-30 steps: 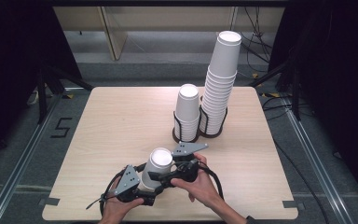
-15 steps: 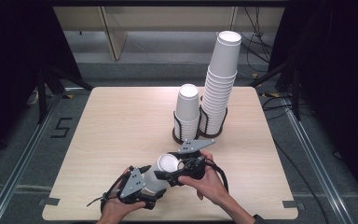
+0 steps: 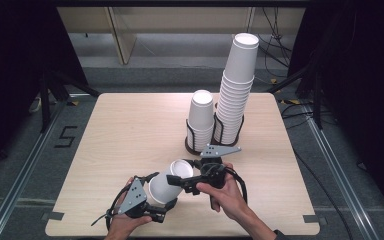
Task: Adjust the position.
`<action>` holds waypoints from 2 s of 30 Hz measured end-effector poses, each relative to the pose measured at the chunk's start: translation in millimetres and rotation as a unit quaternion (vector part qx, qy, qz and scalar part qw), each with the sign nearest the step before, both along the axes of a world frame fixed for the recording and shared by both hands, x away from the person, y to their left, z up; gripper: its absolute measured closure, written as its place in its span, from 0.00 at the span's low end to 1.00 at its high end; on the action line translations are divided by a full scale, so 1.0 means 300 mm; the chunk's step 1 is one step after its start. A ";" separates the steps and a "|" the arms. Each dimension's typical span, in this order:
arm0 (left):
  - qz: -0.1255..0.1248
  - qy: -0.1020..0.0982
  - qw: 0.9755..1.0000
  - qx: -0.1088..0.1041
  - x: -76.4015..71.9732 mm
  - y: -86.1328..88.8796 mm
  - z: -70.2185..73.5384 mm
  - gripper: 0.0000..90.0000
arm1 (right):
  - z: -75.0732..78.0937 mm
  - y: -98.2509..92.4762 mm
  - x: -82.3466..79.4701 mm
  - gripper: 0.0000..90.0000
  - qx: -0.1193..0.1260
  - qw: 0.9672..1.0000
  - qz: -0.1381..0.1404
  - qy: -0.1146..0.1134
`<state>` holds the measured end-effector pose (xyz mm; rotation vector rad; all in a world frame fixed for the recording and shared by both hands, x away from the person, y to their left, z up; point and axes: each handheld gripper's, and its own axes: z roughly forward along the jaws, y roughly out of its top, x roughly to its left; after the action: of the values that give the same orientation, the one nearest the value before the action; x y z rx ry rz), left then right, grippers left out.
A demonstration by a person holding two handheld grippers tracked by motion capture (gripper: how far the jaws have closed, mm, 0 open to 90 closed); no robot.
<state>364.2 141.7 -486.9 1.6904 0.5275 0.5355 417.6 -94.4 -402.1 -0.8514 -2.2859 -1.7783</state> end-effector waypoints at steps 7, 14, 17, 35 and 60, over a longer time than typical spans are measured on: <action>-0.006 0.009 1.000 0.024 0.005 0.008 0.011 0.09 | -0.015 -0.006 0.011 0.26 -0.001 1.000 0.004 0.020; -0.017 0.004 0.997 0.076 0.004 0.010 0.017 0.12 | -0.007 -0.023 0.025 0.22 -0.041 0.999 0.025 0.002; -0.027 0.011 0.994 0.102 0.003 0.010 0.016 0.12 | 0.003 -0.035 0.026 0.18 -0.068 0.997 0.042 -0.002; -0.060 0.017 0.975 0.213 -0.001 0.000 0.018 0.12 | 0.010 -0.029 -0.010 0.18 -0.233 0.957 0.135 -0.106; -0.113 -0.019 0.989 0.093 -0.003 0.031 0.018 0.06 | -0.008 -0.059 0.024 0.28 -0.167 0.966 0.189 -0.052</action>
<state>363.2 151.1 -481.6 1.8844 0.2584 0.4617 424.9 -112.1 -404.6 -0.3252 -2.6414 -1.3282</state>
